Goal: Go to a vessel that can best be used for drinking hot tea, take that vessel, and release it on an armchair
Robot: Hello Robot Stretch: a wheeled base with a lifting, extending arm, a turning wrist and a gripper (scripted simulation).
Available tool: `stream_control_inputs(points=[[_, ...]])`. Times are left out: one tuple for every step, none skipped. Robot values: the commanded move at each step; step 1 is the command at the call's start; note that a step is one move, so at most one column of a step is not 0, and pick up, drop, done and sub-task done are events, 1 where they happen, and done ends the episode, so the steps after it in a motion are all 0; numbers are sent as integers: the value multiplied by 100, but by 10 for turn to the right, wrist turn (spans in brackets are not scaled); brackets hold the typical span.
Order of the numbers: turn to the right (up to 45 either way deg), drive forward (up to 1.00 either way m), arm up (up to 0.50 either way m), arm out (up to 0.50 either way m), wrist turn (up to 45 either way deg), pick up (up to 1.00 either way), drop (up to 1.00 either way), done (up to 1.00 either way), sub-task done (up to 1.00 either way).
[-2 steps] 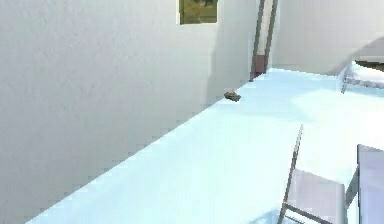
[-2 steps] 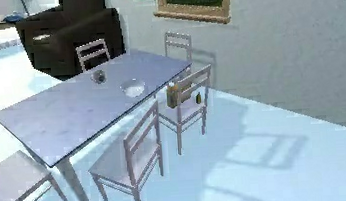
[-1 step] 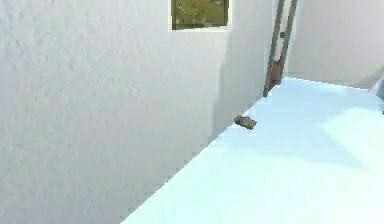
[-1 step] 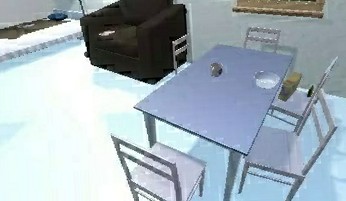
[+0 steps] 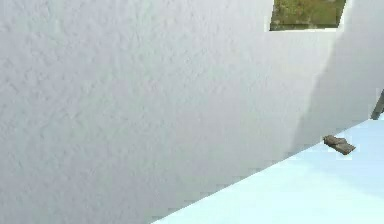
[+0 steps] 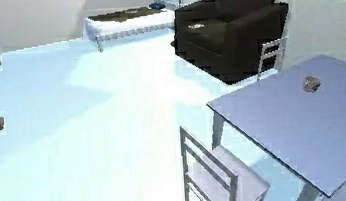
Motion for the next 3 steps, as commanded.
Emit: stream_control_inputs(points=[[0,5,0,0,0,0,0,0,0],[450,0,0,0,0,0,0,0,0],[120,0,0,0,0,0,0,0,0]])
